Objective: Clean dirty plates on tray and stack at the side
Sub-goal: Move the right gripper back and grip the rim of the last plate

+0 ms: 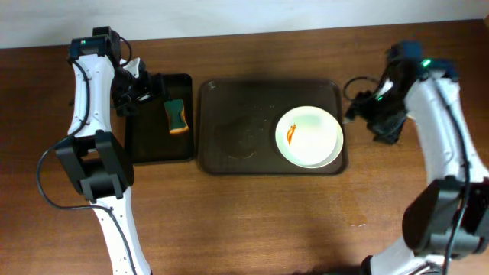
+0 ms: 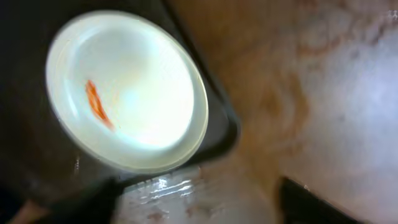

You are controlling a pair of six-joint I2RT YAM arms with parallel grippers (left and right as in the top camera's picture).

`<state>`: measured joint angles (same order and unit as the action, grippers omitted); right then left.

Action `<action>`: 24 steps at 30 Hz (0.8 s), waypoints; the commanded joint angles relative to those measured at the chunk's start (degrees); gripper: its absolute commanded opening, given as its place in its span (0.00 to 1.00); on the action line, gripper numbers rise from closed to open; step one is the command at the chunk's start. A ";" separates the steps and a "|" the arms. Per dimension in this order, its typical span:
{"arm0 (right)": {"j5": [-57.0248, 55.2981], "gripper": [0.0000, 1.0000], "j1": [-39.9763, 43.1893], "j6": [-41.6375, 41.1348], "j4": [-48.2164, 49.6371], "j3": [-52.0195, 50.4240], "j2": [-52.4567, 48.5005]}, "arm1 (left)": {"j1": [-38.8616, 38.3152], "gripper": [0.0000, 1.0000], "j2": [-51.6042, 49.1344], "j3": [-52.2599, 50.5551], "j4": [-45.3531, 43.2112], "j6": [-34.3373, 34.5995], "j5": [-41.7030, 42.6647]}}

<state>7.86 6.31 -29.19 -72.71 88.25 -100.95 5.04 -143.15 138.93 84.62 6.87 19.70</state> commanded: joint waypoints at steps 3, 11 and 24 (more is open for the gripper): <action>-0.74 0.84 -6.67 -6.38 14.86 -15.56 2.21 | 0.00 1.00 0.09 0.72 0.07 -0.31 0.37; -6.43 0.50 -7.06 -10.75 20.90 -20.79 -1.20 | 0.00 1.00 0.09 0.72 0.07 -0.31 0.37; -2.45 0.21 -13.70 -9.44 27.10 -20.81 -5.33 | 0.00 1.00 0.09 0.72 0.07 -0.31 0.37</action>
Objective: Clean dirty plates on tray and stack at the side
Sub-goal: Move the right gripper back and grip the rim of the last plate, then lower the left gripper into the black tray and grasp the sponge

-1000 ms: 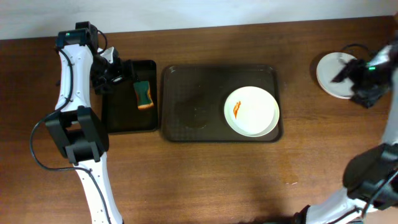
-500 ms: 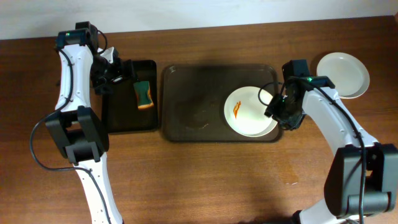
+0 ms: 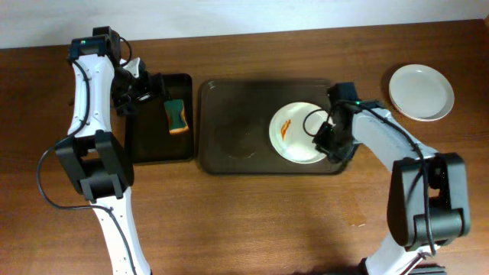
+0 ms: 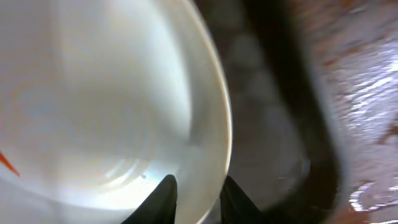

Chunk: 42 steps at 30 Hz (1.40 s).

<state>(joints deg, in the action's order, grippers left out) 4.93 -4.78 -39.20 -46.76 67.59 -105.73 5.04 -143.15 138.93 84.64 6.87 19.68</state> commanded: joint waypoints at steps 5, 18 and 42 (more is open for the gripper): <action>1.92 0.18 -4.87 9.68 4.33 2.47 -0.55 | 0.00 1.00 0.09 0.72 0.04 -0.31 0.39; 3.91 0.10 -5.29 2.71 5.49 4.31 -6.19 | 0.00 1.00 0.09 0.72 0.04 -0.31 0.42; 6.93 0.04 -5.33 17.25 23.71 5.95 -10.01 | -0.37 1.00 -0.85 -3.32 0.42 -0.31 -13.46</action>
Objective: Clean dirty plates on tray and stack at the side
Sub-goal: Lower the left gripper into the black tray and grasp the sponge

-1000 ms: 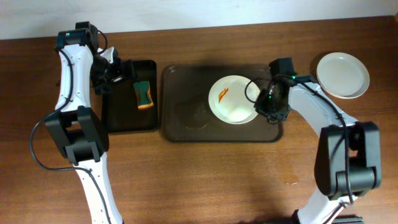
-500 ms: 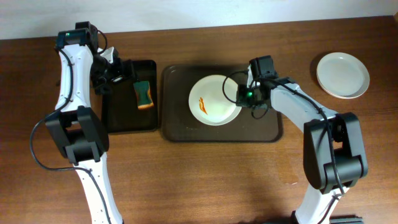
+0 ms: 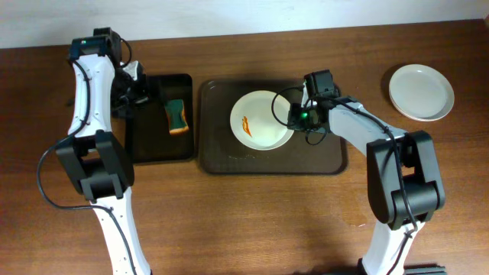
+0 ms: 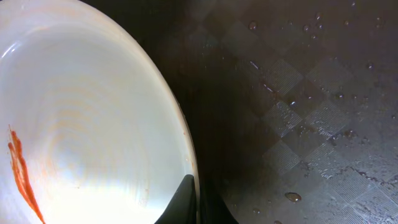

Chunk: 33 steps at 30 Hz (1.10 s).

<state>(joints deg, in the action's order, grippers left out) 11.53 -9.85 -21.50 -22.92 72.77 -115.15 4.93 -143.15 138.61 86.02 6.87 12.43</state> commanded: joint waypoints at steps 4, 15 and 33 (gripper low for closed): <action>0.31 0.05 -0.26 -0.46 0.31 0.76 -0.57 | -0.79 0.95 -0.90 -7.17 -5.90 -2.14 2.91; 0.31 0.05 -0.26 -0.44 0.70 0.76 -0.57 | -12.44 0.66 -4.31 -7.28 -12.24 1.42 -13.77; 0.35 0.06 -0.28 -0.46 2.01 0.81 -0.57 | -10.71 0.88 -7.17 -6.56 -0.87 3.32 -13.31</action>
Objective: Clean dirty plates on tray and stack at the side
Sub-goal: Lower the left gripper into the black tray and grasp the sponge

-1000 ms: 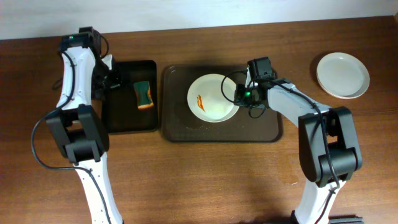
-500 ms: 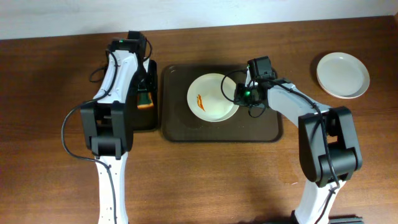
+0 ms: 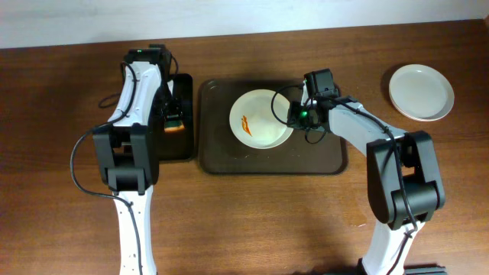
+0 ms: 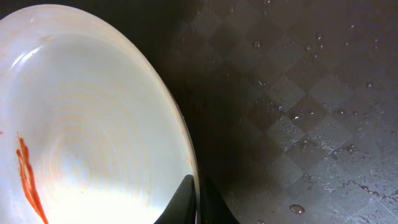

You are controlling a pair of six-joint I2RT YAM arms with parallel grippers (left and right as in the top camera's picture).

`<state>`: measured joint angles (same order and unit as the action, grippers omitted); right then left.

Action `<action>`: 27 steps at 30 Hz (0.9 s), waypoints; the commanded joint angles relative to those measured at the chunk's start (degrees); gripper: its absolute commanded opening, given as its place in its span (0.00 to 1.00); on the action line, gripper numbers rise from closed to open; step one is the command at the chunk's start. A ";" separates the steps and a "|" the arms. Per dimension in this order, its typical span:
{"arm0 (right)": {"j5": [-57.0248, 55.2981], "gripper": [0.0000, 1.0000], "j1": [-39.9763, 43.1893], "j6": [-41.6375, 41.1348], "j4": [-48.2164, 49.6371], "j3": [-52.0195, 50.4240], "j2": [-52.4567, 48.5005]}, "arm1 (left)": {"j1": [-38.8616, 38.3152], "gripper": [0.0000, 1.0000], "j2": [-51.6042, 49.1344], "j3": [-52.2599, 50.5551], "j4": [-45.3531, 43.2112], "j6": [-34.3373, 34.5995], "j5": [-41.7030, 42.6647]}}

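Note:
A white dirty plate (image 3: 261, 120) with an orange streak (image 3: 246, 124) lies in the middle of the brown tray (image 3: 271, 164). My right gripper (image 3: 295, 116) is shut on its right rim. In the right wrist view the two dark fingers (image 4: 185, 200) pinch the rim of the plate (image 4: 93, 124), and the orange streak (image 4: 26, 180) shows at the left. A clean white plate (image 3: 421, 92) rests on the table at the far right. My left gripper (image 3: 170, 105) hangs over the sponge (image 3: 175, 126) in the small black tray (image 3: 179, 149); its jaws are hidden from above.
The tray floor (image 4: 298, 124) beside the plate is wet with droplets. The wooden table (image 3: 306, 221) spreads in front of both trays. A wall edge runs along the back.
My left arm has moved from the left side of the small black tray to right over the sponge. The right gripper and the dirty plate stay where they were.
First the dirty plate lay at the tray's right end, my right gripper beyond the tray. Then its fingers stood open round the plate's right rim. Later they were shut on the rim with the plate at the tray's middle, where it remains; the left gripper is now over the sponge.

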<state>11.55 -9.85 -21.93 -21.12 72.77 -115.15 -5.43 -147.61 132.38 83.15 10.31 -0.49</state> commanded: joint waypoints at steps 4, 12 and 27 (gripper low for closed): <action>0.50 0.06 -0.26 0.00 -0.28 0.81 -0.57 | -0.35 0.00 -2.71 -0.33 0.42 -0.09 -0.42; 0.50 0.06 -0.26 0.00 -0.02 0.81 -0.57 | -0.35 0.95 -2.71 -0.33 -12.76 -4.76 -5.33; 0.50 0.06 -0.26 0.00 0.22 0.81 -0.57 | -0.31 1.00 -5.03 -0.22 -16.35 -5.90 -4.92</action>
<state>11.73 -9.85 -22.02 -21.15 72.77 -115.15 -6.17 -148.44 133.32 63.94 4.73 -4.62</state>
